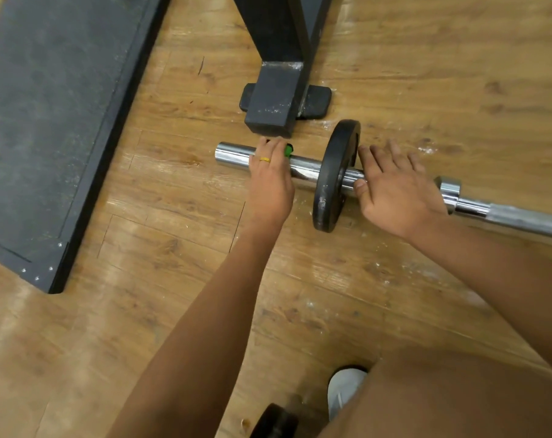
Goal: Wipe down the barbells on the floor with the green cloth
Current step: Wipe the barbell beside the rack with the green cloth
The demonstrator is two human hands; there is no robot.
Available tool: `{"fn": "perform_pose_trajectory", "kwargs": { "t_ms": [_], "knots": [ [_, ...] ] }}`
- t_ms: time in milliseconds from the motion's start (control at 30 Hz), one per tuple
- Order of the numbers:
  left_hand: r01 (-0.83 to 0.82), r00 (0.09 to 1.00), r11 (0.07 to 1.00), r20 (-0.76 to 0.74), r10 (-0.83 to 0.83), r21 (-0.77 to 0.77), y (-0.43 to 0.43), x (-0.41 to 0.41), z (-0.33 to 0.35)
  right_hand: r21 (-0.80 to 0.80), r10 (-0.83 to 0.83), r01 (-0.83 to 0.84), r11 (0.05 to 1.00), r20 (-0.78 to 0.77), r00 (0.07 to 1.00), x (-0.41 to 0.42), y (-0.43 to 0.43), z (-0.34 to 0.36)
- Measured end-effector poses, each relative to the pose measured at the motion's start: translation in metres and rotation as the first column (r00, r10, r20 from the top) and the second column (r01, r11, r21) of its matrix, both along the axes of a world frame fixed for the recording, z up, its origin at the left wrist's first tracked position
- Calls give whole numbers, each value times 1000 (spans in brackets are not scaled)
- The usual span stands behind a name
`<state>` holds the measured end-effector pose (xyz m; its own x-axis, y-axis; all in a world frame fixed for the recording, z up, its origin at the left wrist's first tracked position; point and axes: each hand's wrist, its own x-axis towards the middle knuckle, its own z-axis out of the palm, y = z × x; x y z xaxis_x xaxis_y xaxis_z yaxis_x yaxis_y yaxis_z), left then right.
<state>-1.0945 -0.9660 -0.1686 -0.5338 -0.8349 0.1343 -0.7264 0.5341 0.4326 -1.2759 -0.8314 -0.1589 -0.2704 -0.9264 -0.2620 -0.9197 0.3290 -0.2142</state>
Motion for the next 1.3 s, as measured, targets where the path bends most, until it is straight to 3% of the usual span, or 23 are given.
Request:
{"fn": "perform_pose_trajectory", "kwargs": {
  "t_ms": [167,233,333,400,600,833,1033,1300],
  "knots": [
    [330,944,944,8,-330,-11,10,2,-1,0,-2,2,1000,1,1000,0,-2,0],
    [256,965,966,62,-254,-23,-6,4,2,-8,2,-2,1000,3,1000,-1,-2,-2],
    [-60,989,998,139,60,-3,-46,15,10,-12,0,0,1000,11,1000,-3,-2,-3],
    [-146,975,989,170,142,14,-64,28,15,-13,3,-2,1000,8,1000,-2,-2,-3],
    [99,992,994,71,-103,55,-10,17,11,2,14,-14,1000,1,1000,-2,-2,-1],
    [46,998,997,29,-48,65,4,15,19,14,34,-34,999,21,999,-5,1,0],
    [46,997,999,-69,-45,2,36,23,45,-86,105,-97,992,92,990,-25,10,10],
    [201,953,974,-208,-219,-106,94,-18,84,117,418,-409,905,-64,906,-103,72,79]
  ]
}}
